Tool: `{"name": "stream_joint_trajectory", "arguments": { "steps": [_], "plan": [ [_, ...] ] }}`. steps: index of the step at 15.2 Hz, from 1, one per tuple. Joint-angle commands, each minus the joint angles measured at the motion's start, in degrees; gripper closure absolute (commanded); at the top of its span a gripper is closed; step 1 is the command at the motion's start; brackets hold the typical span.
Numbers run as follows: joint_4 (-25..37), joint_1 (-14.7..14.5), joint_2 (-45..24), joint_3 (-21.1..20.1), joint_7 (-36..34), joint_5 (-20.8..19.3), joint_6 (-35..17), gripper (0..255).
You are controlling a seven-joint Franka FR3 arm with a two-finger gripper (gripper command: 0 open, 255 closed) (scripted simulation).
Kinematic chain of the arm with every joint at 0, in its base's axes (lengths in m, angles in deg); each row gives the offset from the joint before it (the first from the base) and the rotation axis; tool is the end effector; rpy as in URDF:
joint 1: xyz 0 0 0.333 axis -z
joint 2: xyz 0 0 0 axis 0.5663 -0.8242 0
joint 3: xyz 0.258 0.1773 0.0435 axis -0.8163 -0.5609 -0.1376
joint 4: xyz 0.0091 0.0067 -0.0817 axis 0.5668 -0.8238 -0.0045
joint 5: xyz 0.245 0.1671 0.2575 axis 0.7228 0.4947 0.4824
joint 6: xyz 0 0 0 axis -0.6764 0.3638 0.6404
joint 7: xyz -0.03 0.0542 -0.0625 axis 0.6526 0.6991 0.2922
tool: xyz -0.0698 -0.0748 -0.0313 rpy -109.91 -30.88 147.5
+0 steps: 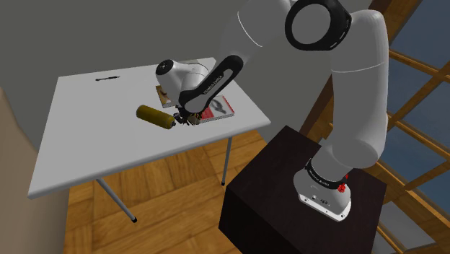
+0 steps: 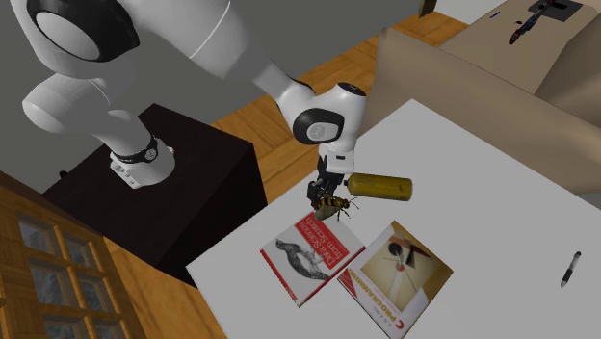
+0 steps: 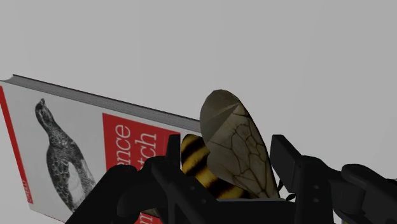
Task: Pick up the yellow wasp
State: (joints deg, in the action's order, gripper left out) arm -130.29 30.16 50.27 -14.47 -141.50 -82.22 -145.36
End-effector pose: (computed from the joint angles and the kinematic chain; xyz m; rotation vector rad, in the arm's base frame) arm 0.5839 0.1794 0.1986 2.7624 -0.4457 0.0953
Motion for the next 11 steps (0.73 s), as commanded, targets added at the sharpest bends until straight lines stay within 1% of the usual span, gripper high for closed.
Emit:
{"name": "stream_joint_trajectory", "arguments": {
  "steps": [1, 8, 11],
  "plan": [
    [-0.02, 0.01, -0.06, 0.02, -0.01, -0.02, -0.05, 255],
    [-0.01, 0.00, -0.03, 0.01, 0.00, 0.00, -0.02, 255],
    [-0.22, 0.34, 1.70, -0.53, 0.96, 0.94, 1.30, 255]
  ]
}}
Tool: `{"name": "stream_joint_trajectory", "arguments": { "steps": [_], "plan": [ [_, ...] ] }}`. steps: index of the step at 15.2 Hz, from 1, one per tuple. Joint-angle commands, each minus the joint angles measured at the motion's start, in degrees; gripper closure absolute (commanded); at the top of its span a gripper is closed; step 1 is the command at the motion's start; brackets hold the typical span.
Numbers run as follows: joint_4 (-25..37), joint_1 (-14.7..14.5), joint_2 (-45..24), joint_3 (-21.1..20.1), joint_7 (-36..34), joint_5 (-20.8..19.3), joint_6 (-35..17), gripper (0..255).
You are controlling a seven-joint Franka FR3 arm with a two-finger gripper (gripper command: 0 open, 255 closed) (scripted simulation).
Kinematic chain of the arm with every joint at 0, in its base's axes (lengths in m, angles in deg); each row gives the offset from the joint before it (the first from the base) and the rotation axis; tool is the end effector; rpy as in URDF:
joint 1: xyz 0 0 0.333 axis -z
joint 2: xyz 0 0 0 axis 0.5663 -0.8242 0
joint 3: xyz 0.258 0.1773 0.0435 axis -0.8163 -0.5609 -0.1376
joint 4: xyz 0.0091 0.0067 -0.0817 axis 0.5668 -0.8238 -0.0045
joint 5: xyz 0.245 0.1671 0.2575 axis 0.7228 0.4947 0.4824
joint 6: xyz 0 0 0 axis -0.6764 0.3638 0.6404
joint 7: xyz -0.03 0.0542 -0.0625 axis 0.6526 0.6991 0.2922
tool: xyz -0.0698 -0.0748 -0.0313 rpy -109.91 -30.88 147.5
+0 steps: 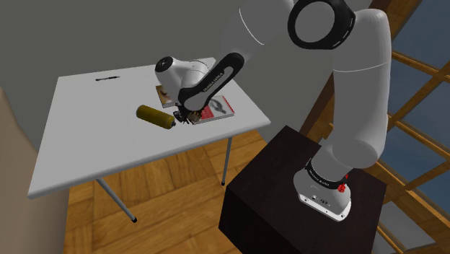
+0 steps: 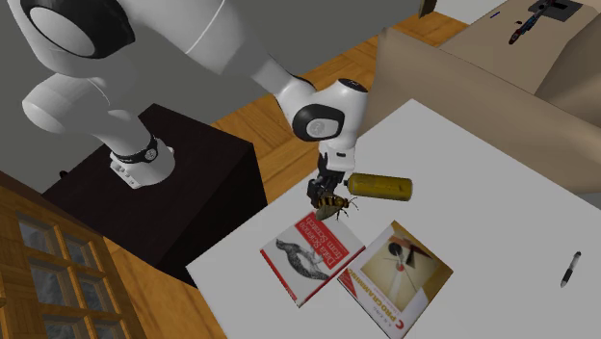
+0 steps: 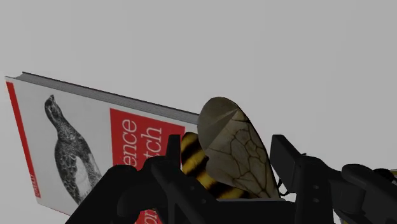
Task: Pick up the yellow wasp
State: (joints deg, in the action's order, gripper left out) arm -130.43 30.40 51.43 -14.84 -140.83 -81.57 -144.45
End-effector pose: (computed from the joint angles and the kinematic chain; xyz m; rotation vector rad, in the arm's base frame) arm 0.5839 0.1793 0.2092 2.7623 -0.4456 0.0944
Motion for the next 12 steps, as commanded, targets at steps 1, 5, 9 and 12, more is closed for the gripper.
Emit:
{"name": "stream_joint_trajectory", "arguments": {
  "steps": [1, 5, 9, 12],
  "plan": [
    [-0.12, 0.21, 1.10, -0.33, 0.62, 0.61, 0.84, 255],
    [-0.17, 0.61, 3.30, -0.98, 1.92, 1.87, 2.69, 255],
    [-0.02, 0.96, 5.39, -1.57, 3.23, 3.12, 4.61, 255],
    [0.23, 1.18, 6.88, -1.97, 4.21, 4.03, 6.10, 255]
  ]
}}
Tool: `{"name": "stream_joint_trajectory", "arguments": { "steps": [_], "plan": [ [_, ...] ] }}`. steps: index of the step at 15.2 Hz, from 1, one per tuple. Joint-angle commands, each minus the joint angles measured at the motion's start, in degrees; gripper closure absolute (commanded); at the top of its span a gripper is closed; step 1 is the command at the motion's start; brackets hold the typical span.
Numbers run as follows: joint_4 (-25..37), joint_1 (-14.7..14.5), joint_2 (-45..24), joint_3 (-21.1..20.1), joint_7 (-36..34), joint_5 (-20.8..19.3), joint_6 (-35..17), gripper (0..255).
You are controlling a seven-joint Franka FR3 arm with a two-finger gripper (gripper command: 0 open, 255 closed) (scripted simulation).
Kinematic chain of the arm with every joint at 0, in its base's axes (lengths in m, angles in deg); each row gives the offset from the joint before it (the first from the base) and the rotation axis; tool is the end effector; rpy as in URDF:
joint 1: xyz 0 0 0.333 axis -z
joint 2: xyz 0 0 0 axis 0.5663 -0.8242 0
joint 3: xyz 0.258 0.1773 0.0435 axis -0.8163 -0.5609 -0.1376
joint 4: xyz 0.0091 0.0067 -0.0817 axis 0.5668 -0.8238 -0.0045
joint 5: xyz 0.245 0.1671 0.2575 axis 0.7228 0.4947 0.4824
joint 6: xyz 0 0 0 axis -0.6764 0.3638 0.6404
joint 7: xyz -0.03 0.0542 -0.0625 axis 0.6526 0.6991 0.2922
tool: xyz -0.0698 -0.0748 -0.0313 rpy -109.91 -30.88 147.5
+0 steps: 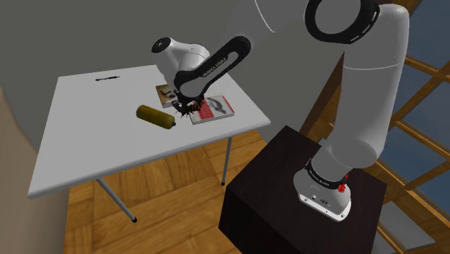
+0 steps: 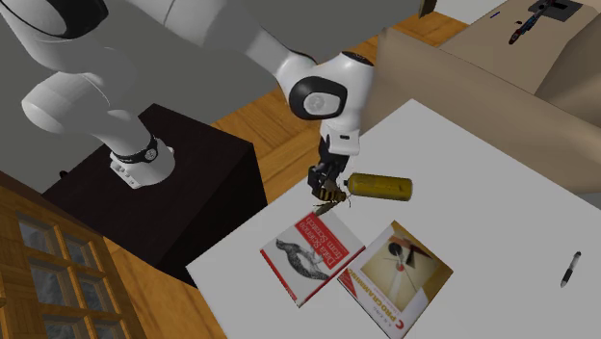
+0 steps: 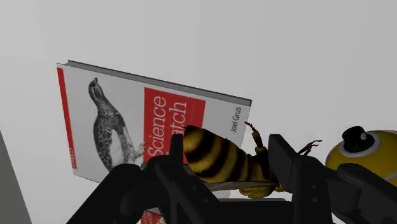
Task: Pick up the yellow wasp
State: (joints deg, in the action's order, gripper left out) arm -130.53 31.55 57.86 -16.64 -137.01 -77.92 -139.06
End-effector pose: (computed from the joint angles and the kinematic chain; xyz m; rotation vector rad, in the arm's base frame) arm 0.5831 0.1785 0.2710 2.7621 -0.4458 0.0947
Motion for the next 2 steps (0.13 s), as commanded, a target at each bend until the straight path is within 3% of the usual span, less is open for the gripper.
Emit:
{"name": "stream_joint_trajectory", "arguments": {
  "steps": [1, 2],
  "plan": [
    [0.35, 0.04, 0.53, -0.19, 0.45, 0.42, 0.79, 255],
    [0.34, 0.04, 0.53, -0.19, 0.45, 0.42, 0.79, 255]
  ]
}}
